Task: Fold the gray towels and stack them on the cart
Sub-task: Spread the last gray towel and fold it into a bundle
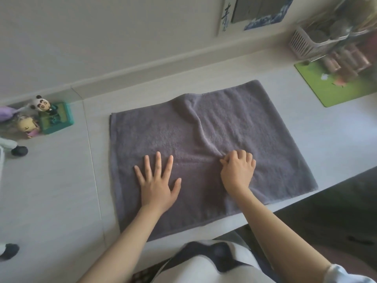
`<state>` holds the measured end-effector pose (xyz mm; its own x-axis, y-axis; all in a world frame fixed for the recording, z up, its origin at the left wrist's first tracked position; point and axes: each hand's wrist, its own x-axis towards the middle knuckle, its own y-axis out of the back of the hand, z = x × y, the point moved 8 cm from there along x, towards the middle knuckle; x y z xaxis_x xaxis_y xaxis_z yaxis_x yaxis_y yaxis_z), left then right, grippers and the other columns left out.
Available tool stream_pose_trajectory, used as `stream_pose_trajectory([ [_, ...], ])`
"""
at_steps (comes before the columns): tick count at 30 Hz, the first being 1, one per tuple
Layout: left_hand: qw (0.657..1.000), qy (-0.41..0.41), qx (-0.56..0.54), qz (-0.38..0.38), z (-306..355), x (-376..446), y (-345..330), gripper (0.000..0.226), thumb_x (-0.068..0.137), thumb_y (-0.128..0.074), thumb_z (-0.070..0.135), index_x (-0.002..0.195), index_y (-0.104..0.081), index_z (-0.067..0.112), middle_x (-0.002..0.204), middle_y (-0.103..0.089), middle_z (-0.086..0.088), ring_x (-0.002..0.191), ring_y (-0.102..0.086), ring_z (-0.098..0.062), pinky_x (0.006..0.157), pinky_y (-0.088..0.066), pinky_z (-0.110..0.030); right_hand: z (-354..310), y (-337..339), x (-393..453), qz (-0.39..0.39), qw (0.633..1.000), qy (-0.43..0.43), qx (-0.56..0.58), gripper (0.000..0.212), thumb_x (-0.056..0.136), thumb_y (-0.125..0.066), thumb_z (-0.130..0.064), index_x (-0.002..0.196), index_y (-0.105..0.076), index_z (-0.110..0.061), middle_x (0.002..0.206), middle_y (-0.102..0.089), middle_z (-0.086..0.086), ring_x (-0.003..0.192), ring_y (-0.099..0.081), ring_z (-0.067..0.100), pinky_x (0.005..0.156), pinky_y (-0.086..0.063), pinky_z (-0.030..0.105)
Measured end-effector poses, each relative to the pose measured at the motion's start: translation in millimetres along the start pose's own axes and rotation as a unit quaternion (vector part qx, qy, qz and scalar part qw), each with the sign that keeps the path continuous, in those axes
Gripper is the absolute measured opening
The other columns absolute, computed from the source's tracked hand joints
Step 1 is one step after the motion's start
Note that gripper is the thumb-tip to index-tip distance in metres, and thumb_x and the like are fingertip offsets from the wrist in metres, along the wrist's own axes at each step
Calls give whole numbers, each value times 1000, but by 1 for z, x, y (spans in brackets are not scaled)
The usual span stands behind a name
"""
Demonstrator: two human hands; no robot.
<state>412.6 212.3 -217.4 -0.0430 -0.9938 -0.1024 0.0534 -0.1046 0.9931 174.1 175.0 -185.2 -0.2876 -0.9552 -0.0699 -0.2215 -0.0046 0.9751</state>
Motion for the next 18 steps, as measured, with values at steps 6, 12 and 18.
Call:
stream_pose_trajectory([
  [6,1000,3,4,-4,1,2,-2,73,81,-34,59,147,-29,28,155,-24,-13,141,-12,-46,107,-7,-70,-80,-25,-42,-42,949,311,20,47,87,-43,-41,131,-52,-27,144,-44,3,135,-35,26,111,-20,42],
  [12,1000,10,3,-8,1,4,0,73,81,-35,60,147,-30,29,155,-23,-14,141,-12,-47,107,-7,-71,25,-19,17,-63,993,84,-50,54,93,-20,-53,146,-20,-39,157,-17,-1,145,-11,22,117,-2,40],
  [18,997,45,-65,16,10,12,14,71,74,-40,49,134,-50,13,151,-30,-19,141,-16,-43,107,-6,-70,50,-4,30,-62,997,21,-35,51,98,-23,-41,148,-20,-32,158,-9,1,146,2,23,117,6,43],
])
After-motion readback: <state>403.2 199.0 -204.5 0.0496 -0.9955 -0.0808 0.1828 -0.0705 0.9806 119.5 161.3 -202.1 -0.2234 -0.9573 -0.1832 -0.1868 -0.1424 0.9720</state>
